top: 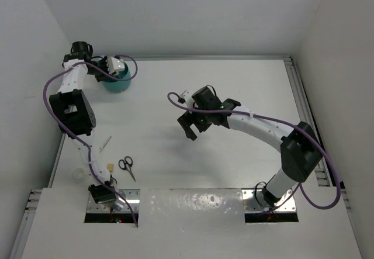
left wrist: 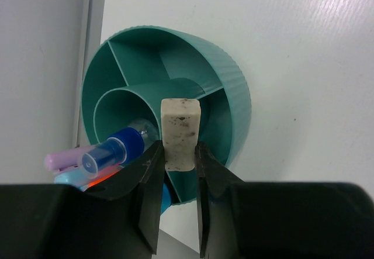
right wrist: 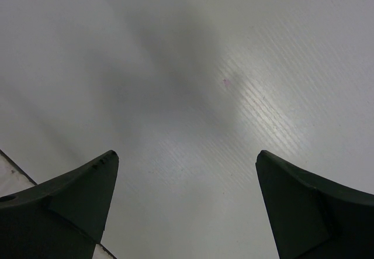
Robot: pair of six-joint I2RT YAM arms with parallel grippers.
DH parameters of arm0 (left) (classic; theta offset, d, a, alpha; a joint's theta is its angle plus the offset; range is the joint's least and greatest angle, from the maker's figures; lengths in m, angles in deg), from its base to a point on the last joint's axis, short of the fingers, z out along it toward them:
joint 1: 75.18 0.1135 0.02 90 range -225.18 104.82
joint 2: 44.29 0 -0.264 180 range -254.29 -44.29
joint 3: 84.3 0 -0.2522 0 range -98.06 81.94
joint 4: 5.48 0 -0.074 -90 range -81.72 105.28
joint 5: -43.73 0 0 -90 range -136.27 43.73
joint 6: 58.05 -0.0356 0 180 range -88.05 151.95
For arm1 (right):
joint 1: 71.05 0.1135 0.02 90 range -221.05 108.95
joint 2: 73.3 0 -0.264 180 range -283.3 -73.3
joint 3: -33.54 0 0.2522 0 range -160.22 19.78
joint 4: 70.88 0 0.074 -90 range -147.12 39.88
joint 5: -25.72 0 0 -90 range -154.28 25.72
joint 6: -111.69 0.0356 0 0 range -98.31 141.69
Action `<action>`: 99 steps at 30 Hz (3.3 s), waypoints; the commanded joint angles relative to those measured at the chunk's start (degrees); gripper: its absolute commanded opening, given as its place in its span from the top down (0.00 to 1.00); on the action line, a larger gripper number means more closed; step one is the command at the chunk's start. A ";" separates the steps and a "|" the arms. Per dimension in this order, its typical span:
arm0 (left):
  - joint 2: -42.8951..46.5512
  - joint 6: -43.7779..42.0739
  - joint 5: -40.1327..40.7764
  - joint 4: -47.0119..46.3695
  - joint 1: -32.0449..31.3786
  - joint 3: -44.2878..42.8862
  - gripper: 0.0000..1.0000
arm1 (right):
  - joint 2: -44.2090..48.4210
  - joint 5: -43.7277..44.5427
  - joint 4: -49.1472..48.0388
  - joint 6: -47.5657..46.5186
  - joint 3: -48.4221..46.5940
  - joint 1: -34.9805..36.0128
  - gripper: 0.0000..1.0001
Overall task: Sort the stationery into containers
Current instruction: Place the stationery in the storage box, then pick up the stationery from the center of the board.
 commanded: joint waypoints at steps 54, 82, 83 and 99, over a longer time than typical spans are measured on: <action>39.99 40.56 29.46 16.67 5.50 38.11 0.32 | 7.82 7.41 -3.66 6.94 1.35 3.23 0.01; 43.54 50.38 29.88 21.44 -9.26 55.97 0.46 | 8.18 16.82 -15.10 17.05 19.63 9.47 0.01; 43.36 52.74 31.82 20.38 -11.01 59.29 0.45 | 7.91 16.99 -15.01 16.87 19.54 9.56 0.01; 36.42 61.20 39.30 4.30 -13.92 67.93 0.41 | 10.72 19.28 -15.62 17.49 23.58 9.64 0.01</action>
